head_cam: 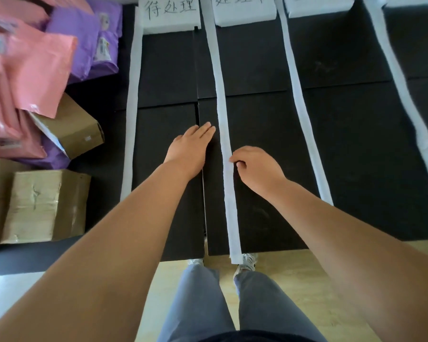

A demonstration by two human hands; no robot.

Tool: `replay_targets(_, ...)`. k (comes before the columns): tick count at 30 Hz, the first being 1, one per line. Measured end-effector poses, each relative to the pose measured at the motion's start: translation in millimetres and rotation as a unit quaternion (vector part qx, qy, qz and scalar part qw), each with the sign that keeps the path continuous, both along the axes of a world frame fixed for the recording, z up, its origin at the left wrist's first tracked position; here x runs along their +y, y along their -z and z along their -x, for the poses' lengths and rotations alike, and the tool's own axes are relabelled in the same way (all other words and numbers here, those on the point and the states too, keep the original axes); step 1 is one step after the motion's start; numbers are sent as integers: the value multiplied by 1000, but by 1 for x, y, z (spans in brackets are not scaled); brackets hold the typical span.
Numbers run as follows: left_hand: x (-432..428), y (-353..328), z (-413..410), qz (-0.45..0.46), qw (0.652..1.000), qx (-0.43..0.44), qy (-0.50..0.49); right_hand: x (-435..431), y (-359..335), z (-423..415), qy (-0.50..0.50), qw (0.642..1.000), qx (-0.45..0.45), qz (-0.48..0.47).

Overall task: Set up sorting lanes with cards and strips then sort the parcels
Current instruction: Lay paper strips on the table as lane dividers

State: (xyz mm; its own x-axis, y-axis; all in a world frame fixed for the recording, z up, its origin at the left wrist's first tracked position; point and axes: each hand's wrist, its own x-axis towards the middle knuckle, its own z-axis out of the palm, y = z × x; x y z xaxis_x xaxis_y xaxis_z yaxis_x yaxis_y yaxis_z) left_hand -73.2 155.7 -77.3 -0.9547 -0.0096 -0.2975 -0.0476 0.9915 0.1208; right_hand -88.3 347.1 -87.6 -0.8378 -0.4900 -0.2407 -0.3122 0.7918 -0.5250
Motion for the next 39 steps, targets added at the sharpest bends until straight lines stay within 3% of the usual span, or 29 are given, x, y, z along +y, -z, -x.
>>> replay_targets(3, -11, -5, 12, 5, 1000, 15, -21, -7, 3, 28, -13, 999, 45, -16)
replay_targets(9, -28, 0, 40, -24, 999, 18, -36, -30, 16, 66, -117, 974, 72, -179)
replay_targets(20, -73, 3, 109, -87, 995, 47, -25, -81, 17, 131, -47, 963, 96, -245)
replay_targets(39, -81, 30, 229, -65, 995, 52, -56, -109, 31, 281, -81, 980, 113, -143)
